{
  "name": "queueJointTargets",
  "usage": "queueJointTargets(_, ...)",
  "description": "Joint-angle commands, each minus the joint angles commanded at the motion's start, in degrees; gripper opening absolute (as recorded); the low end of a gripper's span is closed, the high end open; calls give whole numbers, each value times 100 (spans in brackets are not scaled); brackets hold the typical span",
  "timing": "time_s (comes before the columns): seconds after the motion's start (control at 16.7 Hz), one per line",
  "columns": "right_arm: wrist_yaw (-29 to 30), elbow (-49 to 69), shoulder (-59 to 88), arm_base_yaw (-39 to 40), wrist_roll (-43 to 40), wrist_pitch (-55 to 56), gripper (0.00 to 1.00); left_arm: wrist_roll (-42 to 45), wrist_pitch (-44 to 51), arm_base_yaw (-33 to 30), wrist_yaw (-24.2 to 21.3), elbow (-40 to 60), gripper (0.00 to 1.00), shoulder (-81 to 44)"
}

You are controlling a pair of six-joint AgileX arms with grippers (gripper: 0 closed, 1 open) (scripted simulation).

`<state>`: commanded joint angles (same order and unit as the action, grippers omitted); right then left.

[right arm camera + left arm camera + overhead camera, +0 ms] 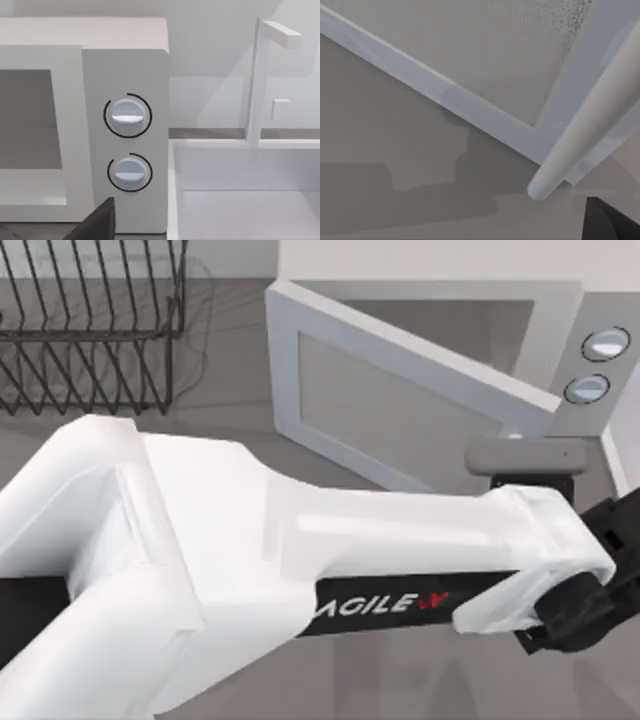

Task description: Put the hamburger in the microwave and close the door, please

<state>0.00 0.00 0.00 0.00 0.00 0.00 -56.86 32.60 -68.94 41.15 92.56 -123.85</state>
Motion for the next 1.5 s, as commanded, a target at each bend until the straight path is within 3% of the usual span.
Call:
queueJointTargets(0.6,0,0,0,0,0,0,100,1180,-411,1046,-538,1293,0,-967)
queueJointTargets(1.02,0,0,0,0,0,0,100,1274,-339,1116,-553,1519,0,-1136)
queueJointTargets(1.5,0,0,0,0,0,0,100,1848,154,1703,-943,3620,0,-2391)
